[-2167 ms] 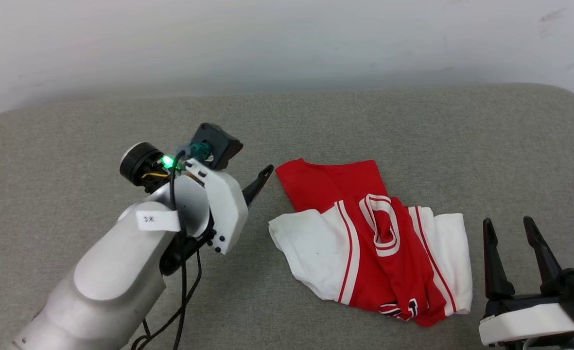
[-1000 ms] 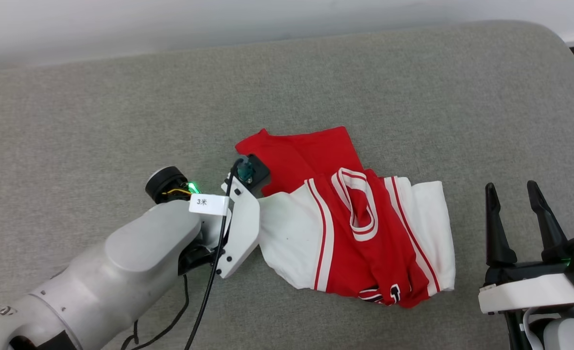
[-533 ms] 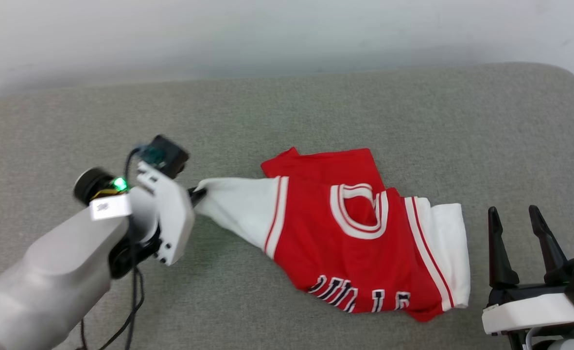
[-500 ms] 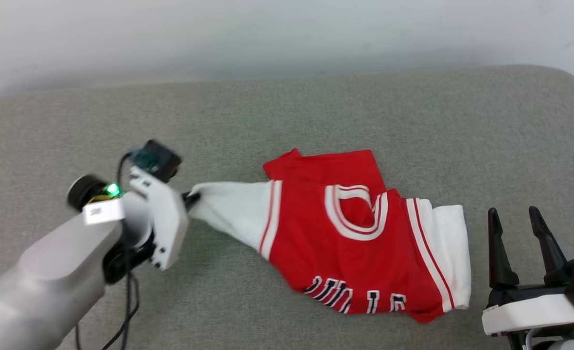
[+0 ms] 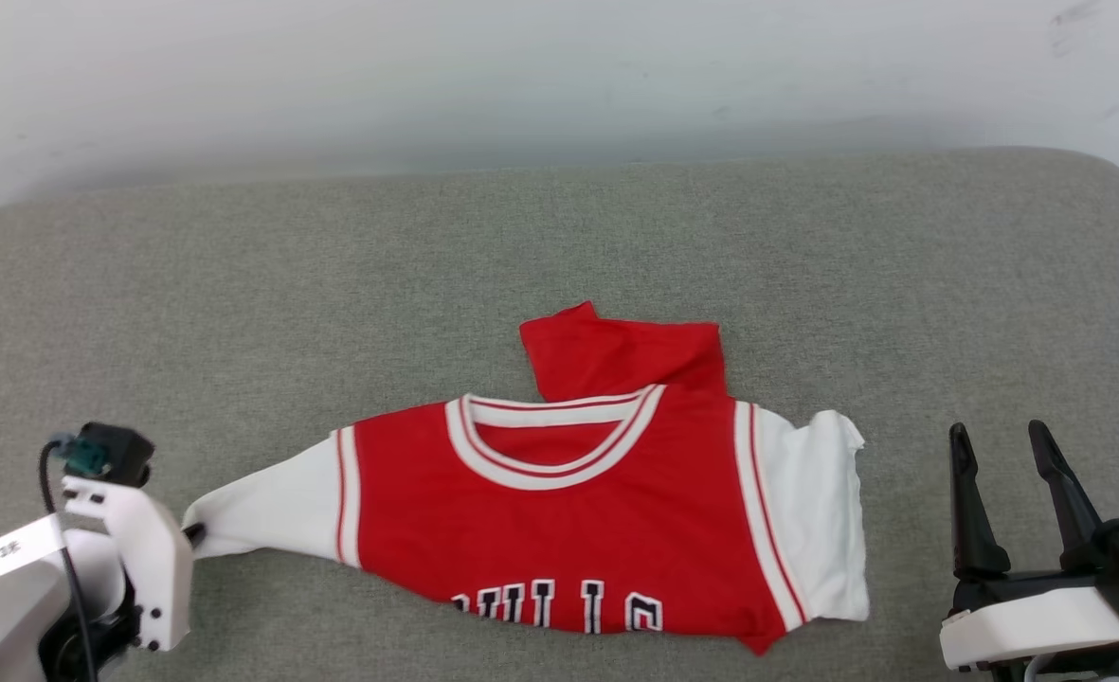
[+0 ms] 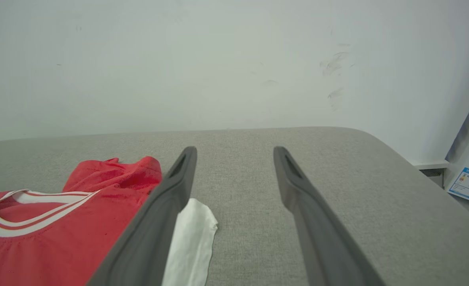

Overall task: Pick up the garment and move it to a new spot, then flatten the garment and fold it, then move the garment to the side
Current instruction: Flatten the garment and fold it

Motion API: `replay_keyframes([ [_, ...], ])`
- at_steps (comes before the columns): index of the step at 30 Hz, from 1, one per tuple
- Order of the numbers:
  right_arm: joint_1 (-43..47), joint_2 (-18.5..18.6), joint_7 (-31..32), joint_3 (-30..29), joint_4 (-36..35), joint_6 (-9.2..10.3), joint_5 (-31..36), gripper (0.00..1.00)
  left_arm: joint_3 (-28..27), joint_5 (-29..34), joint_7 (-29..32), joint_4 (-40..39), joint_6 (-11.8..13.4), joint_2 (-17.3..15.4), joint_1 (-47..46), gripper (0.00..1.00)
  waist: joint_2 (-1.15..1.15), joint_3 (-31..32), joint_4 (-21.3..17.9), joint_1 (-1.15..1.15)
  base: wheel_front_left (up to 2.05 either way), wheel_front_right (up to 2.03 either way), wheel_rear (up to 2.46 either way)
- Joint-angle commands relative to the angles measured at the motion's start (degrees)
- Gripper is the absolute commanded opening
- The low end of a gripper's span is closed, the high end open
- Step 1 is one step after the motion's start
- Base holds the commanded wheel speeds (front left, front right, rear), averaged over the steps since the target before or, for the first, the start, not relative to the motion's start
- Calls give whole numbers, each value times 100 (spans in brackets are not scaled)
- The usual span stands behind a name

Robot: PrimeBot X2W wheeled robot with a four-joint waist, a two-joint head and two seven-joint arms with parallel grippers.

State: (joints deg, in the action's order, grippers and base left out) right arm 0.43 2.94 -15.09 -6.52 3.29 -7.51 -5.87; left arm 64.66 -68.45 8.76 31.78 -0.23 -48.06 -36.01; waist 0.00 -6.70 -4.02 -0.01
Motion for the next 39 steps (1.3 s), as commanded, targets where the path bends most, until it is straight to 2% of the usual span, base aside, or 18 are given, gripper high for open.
replay_keyframes([
  [1,54,-12,-11,-13,11,5,17,100,-17,-44,-27,69,47,-88,122,0,0,-2,-16,1,0,0,0],
  [6,81,-12,-11,-17,40,5,34,100,-42,-202,0,239,109,-214,353,0,0,14,-60,1,0,0,0],
  [10,105,-12,-11,-51,88,4,43,100,-90,-278,-116,266,135,-111,435,2,0,73,-49,1,0,0,0],
  [11,113,-12,-10,-56,102,4,52,100,-113,-282,-186,269,161,-68,431,72,0,103,-37,1,0,0,0],
  [12,117,-13,-11,-48,109,4,70,100,-139,-274,-265,272,191,-33,433,100,0,140,-25,1,0,0,0],
  [17,75,-13,-11,-90,24,4,257,100,-238,-89,-793,175,372,56,314,100,0,303,77,1,0,0,0],
  [20,-77,-12,-11,-137,-104,5,491,100,-330,93,-1211,15,532,41,197,100,0,376,162,1,0,0,0],
  [25,-358,49,-11,-54,-207,5,888,100,-377,292,-1548,-314,724,-27,141,100,0,447,262,1,0,0,0],
  [29,-750,535,-11,271,-44,5,945,100,-378,429,-1654,-694,920,-120,111,100,0,466,353,1,0,0,0],
  [32,-1086,1024,11,676,362,5,793,100,-383,500,-1674,-976,1068,-201,89,100,0,452,413,1,0,0,0],
  [35,-1534,1530,593,1285,749,5,400,100,-405,559,-1705,-1213,1203,-284,78,100,0,426,466,1,0,0,0],
  [39,-2029,2215,1847,2271,998,5,-405,100,-418,616,-1702,-1465,1344,-335,50,100,0,355,546,1,0,0,0],
])
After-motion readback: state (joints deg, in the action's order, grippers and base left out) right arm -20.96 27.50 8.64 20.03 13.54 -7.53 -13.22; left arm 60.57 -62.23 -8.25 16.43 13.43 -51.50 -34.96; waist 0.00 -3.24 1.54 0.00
